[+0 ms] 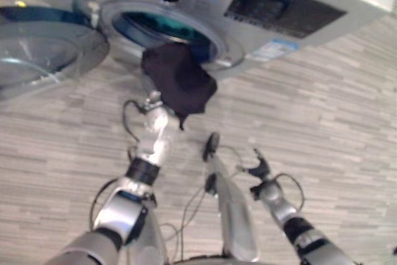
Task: Grab the laundry basket,head to the washer,open it,put in the laundry and shut it.
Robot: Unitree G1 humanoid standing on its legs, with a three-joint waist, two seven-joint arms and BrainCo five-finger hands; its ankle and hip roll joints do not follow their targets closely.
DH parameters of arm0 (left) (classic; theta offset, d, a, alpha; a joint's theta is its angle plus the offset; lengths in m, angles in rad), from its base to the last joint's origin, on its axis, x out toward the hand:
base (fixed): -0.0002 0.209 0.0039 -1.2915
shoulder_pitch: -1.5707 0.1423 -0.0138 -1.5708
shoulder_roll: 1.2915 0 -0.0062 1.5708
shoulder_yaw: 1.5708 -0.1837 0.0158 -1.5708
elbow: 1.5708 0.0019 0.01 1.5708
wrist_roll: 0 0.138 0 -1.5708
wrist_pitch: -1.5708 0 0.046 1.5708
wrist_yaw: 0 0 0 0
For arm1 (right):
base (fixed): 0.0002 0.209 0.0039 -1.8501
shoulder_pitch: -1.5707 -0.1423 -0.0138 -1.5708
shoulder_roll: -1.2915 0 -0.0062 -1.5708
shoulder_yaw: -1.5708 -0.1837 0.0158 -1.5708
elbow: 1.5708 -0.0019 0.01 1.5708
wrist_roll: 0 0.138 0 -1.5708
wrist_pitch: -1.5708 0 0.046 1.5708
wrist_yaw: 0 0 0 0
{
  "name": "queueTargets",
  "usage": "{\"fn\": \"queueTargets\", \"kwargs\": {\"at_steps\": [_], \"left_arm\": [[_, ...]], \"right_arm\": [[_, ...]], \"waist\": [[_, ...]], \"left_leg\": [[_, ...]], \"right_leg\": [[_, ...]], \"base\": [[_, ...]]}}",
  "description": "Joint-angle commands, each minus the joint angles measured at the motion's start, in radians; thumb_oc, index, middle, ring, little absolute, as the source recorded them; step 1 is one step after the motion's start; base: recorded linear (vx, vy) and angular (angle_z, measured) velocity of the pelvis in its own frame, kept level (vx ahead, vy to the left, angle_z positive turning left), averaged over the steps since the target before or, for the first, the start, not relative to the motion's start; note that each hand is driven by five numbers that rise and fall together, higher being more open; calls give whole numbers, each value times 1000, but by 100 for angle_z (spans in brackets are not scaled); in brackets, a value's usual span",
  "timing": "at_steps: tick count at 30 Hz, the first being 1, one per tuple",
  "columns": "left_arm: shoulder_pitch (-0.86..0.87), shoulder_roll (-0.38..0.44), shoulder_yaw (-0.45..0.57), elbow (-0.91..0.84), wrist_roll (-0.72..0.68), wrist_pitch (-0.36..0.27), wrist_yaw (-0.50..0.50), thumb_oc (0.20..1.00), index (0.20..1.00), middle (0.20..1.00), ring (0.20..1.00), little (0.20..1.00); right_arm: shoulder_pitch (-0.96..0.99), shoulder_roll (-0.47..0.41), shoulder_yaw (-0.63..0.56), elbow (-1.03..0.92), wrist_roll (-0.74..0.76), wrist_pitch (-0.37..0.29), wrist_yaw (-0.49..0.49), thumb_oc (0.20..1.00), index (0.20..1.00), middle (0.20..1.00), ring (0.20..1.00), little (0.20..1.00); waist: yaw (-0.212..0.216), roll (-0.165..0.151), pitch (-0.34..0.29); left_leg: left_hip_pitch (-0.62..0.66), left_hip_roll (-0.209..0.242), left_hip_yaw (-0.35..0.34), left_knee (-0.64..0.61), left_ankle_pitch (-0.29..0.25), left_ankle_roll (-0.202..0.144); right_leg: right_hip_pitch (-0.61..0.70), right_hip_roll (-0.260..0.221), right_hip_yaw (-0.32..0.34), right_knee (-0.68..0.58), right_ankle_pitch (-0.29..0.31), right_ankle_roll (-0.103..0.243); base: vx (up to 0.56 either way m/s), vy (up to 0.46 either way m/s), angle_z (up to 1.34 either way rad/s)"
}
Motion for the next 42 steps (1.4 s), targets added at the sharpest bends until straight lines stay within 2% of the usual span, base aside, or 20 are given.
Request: {"fn": "queueTargets", "kwargs": {"at_steps": [1, 4, 9, 12, 19, 26, 29, 33, 35, 39, 42], "left_arm": [[3, 3, -5, -80, 46, -71, 16, 200, 200, 200, 200, 200], [-43, -6, -9, -41, 51, -69, 39, 200, 200, 200, 200, 200], [-205, 30, 4, 29, 73, -73, 111, 200, 200, 200, 200, 200], [-286, 61, 14, 71, 65, -79, 126, 200, 200, 200, 200, 200], [-559, 201, 25, 216, -13, -103, 153, 200, 200, 200, 200, 200], [-715, 315, -7, 308, -71, -109, 155, 200, 200, 200, 200, 200], [-787, 378, -41, 356, -83, -98, 158, 200, 200, 200, 200, 200], [-928, 465, -151, 466, -84, -49, 134, 200, 200, 200, 200, 200], [-962, 469, -180, 493, -89, -37, 121, 200, 200, 200, 200, 200], [-1081, 489, -286, 563, -56, 10, 91, 200, 200, 200, 200, 200], [-1146, 498, -332, 596, -55, 20, 75, 200, 200, 200, 200, 200]], "right_arm": [[32, -14, 15, -72, 32, -23, -37, 1000, 1000, 1000, 1000, 1000], [23, -14, 20, -107, 32, -34, -45, 1000, 1000, 1000, 1000, 1000], [19, -27, 34, -226, 23, -68, -50, 1000, 1000, 1000, 1000, 1000], [18, -36, 38, -252, 20, -77, -48, 1000, 1000, 1000, 1000, 1000], [27, -86, 19, -272, 34, -100, -35, 1000, 1000, 1000, 1000, 1000], [61, -146, -9, -343, 43, -112, -4, 1000, 1000, 1000, 1000, 1000], [84, -185, -25, -385, 42, -122, 11, 1000, 1000, 1000, 1000, 1000], [121, -249, -67, -467, 45, -136, 37, 1000, 1000, 1000, 1000, 1000], [132, -265, -82, -490, 47, -139, 41, 1000, 1000, 1000, 1000, 1000], [171, -311, -125, -539, 49, -145, 54, 1000, 1000, 1000, 1000, 1000], [209, -340, -148, -571, 49, -154, 69, 1000, 1000, 1000, 1000, 1000]], "waist": [[4, -6, -39], [-13, -17, -41], [-57, -41, -44], [-76, -43, -51], [-125, -37, -92], [-151, -28, -123], [-162, -21, -135], [-173, -1, -149], [-173, 4, -152], [-171, 37, -164], [-171, 52, -173]], "left_leg": [[-114, -13, -40, 79, -21, 7], [-149, -9, -44, 81, -24, 8], [-224, 3, -56, 97, -39, 13], [-263, 4, -67, 116, -49, 16], [-360, 10, -97, 152, -75, 21], [-442, 18, -112, 184, -95, 21], [-483, 22, -123, 213, -108, 24], [-552, 31, -137, 261, -125, 29], [-574, 30, -144, 277, -129, 31], [-627, 34, -147, 307, -138, 35], [-638, 34, -141, 308, -140, 33]], "right_leg": [[28, -27, -8, 156, -216, 85], [-10, -20, -6, 158, -214, 86], [-104, -10, -2, 194, -217, 91], [-147, -11, 0, 221, -223, 92], [-260, -13, 10, 288, -253, 96], [-344, -17, 12, 336, -275, 99], [-379, -19, 14, 368, -287, 98], [-436, -27, 17, 410, -302, 100], [-453, -29, 17, 425, -309, 99], [-501, -35, 25, 456, -320, 95], [-512, -30, 33, 455, -323, 93]], "base": [[11, -40, 0], [11, -23, -1], [-3, -15, 1], [0, -14, 0], [18, -19, -1], [27, -15, 0], [29, -14, -1], [41, -14, -1], [15, -5, 0], [18, 1, 4], [0, 0, 0]]}}
